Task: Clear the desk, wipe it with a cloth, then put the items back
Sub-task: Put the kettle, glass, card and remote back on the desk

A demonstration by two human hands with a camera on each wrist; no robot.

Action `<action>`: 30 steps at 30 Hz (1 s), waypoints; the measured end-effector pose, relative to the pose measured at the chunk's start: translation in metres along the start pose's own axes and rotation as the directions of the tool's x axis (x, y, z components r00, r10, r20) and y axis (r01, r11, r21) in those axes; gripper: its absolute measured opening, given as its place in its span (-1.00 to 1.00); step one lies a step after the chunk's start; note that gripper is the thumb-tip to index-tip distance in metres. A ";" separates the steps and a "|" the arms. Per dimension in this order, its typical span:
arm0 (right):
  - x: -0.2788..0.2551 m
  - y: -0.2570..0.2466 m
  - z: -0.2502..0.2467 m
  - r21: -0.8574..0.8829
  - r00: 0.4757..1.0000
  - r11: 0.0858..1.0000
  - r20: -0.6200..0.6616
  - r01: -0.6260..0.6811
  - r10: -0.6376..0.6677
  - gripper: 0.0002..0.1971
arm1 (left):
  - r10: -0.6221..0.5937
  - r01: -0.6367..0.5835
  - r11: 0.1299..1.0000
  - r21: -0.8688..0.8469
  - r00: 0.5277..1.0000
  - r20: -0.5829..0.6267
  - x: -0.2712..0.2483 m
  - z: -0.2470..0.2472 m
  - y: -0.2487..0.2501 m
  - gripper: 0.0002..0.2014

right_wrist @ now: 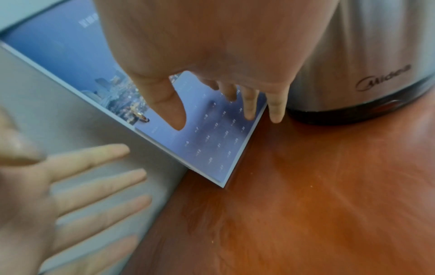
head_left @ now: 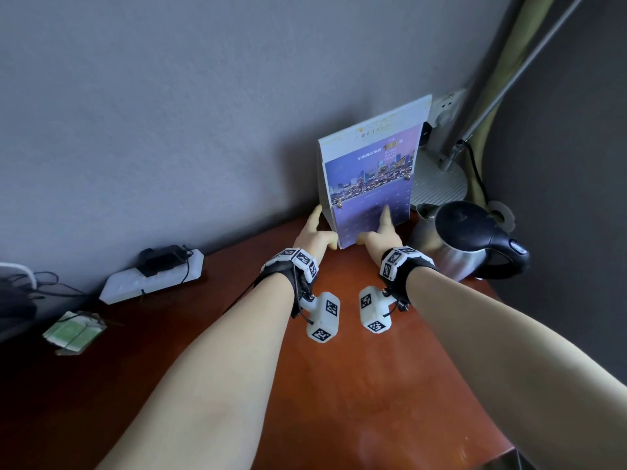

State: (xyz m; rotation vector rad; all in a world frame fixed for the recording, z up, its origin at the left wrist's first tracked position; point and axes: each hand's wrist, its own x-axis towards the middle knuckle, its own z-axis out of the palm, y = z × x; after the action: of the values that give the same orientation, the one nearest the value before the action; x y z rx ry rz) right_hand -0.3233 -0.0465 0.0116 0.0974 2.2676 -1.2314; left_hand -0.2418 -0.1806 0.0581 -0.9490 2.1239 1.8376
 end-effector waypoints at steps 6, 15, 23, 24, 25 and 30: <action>-0.046 -0.004 0.015 -0.233 0.996 0.972 0.070 -0.034 0.051 -0.76 | -0.155 0.177 0.979 0.103 0.969 -0.190 -0.047 -0.061 -0.060 -0.45; -0.125 0.006 0.083 -0.345 0.949 0.934 0.313 0.093 0.021 -0.77 | -0.242 0.319 0.947 0.039 0.786 -0.568 -0.176 -0.141 -0.181 -0.82; -0.185 0.046 0.161 -0.446 0.859 0.887 0.495 0.119 0.134 -0.78 | -0.419 0.554 0.831 0.041 0.674 -0.608 -0.258 -0.179 -0.254 -0.86; -0.190 0.048 0.168 -0.456 0.855 0.882 0.500 0.123 0.139 -0.78 | -0.443 0.567 0.823 0.031 0.676 -0.589 -0.259 -0.182 -0.261 -0.86; -0.195 0.048 0.175 -0.466 0.854 0.876 0.500 0.123 0.146 -0.79 | -0.457 0.568 0.823 0.020 0.683 -0.571 -0.260 -0.184 -0.264 -0.86; -0.205 0.043 0.215 -0.497 0.878 0.861 0.453 0.103 0.157 -0.81 | -0.488 0.558 0.830 0.017 0.741 -0.461 -0.245 -0.193 -0.278 -0.63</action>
State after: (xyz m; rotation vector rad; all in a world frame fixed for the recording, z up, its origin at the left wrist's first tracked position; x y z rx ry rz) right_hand -0.0437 -0.1529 -0.0104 -0.3403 2.0452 -0.5132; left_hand 0.1576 -0.2869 -0.0007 -1.8385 1.8736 1.2345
